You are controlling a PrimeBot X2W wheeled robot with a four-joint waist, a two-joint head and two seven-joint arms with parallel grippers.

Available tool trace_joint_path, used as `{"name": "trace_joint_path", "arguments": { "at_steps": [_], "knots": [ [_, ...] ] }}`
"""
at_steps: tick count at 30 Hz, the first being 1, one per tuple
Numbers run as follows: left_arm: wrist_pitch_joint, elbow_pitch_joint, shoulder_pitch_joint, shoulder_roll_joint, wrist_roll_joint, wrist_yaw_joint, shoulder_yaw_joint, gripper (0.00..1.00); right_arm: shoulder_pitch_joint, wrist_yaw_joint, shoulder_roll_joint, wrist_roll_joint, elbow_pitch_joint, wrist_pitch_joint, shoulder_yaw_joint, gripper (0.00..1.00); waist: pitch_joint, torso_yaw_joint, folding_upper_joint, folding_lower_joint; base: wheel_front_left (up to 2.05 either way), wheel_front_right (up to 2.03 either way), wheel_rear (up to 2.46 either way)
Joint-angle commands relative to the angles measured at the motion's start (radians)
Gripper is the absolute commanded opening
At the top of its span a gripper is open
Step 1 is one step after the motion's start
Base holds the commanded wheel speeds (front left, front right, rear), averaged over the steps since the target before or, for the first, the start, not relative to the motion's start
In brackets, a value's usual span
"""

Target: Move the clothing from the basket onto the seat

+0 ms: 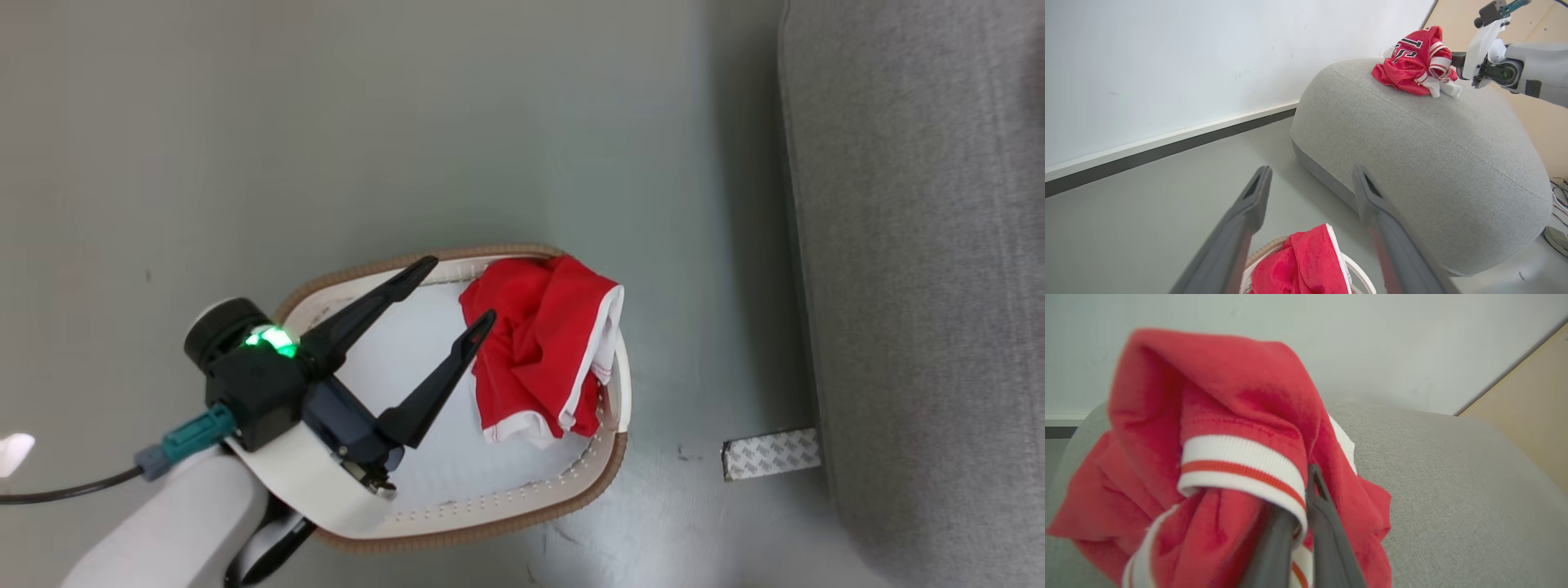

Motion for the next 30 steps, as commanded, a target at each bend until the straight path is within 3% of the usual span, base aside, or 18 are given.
{"name": "trace_joint_path", "arguments": {
  "at_steps": [1,10,15,20,24,30],
  "knots": [
    [-0.007,0.013,0.019,-0.01,-0.012,-0.004,0.005,1.0,0.018,-0.003,-0.006,-0.009,0.012,0.008,0.022,1.0,-0.039,-0.012,0.0,-0.0001,0.0,0.0,0.0],
    [-0.007,0.082,0.072,-0.065,-0.024,0.004,0.018,1.0,0.106,-0.003,-0.103,0.121,0.039,0.121,0.226,1.0,-0.22,-0.035,0.0,-0.0001,0.0,0.0,0.0],
    [-0.007,0.121,0.127,-0.106,-0.032,0.021,0.051,1.0,0.21,-0.003,-0.219,0.266,-0.053,0.163,0.383,1.0,-0.341,-0.037,0.0,-0.0001,0.0,0.0,0.0],
    [-0.006,0.153,0.184,-0.142,-0.042,0.044,0.121,1.0,0.302,-0.003,-0.292,0.388,-0.197,0.154,0.444,1.0,-0.465,-0.016,0.0,-0.0001,0.0,0.0,0.0],
    [-0.006,0.171,0.225,-0.164,-0.044,0.067,0.198,1.0,0.355,-0.003,-0.275,0.451,-0.322,0.131,0.449,1.0,-0.545,0.016,0.0,-0.0001,0.0,0.0,0.0],
    [-0.006,0.198,0.288,-0.196,-0.026,0.097,0.308,1.0,0.448,-0.003,-0.183,0.51,-0.468,0.089,0.441,1.0,-0.633,0.069,0.0,-0.0001,0.0,0.0,0.0]
  ]
}}
